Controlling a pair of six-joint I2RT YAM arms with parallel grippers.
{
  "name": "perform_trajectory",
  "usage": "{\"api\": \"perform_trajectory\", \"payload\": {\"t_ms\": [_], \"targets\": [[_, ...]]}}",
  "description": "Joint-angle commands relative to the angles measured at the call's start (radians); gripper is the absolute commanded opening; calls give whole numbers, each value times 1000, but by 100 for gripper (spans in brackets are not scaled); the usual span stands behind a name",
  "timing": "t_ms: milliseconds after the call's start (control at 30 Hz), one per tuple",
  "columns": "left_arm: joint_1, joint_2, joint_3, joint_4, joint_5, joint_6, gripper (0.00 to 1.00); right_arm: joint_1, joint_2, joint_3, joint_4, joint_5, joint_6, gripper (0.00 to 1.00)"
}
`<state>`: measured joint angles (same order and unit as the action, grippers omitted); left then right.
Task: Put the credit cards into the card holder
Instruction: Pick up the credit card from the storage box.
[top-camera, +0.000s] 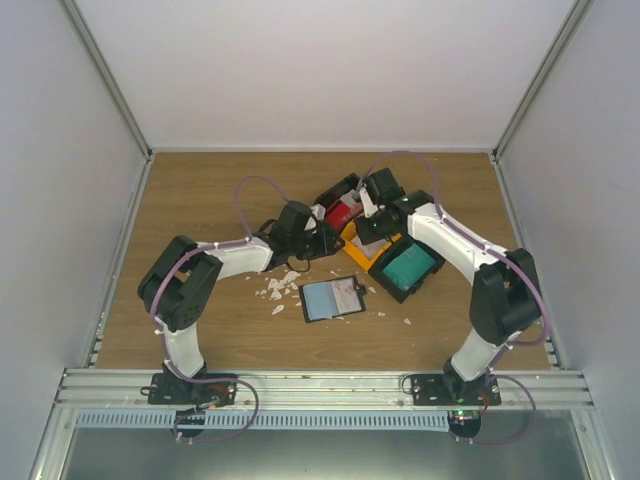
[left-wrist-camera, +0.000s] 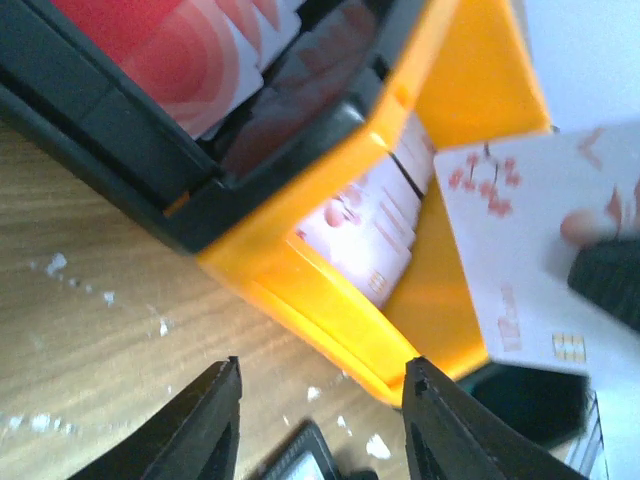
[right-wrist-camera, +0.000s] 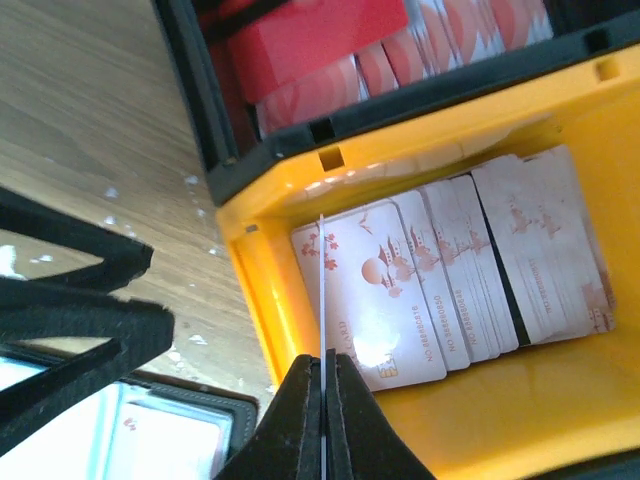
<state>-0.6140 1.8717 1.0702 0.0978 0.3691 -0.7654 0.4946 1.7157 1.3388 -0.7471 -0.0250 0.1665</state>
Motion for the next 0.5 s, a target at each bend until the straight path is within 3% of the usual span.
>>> {"api": "perform_trajectory", "payload": {"t_ms": [0,233,467], "targets": [[3,-158,-106,172,-20,31,49,9,-108,-20,39,-67,40,0],[23,-352,-273,360,66,59,68,-10,-281,-176,198,-320,31,1],[53,-431,-350,493,258,8,75,-65,-402,-266,375,-680,93,1]]}}
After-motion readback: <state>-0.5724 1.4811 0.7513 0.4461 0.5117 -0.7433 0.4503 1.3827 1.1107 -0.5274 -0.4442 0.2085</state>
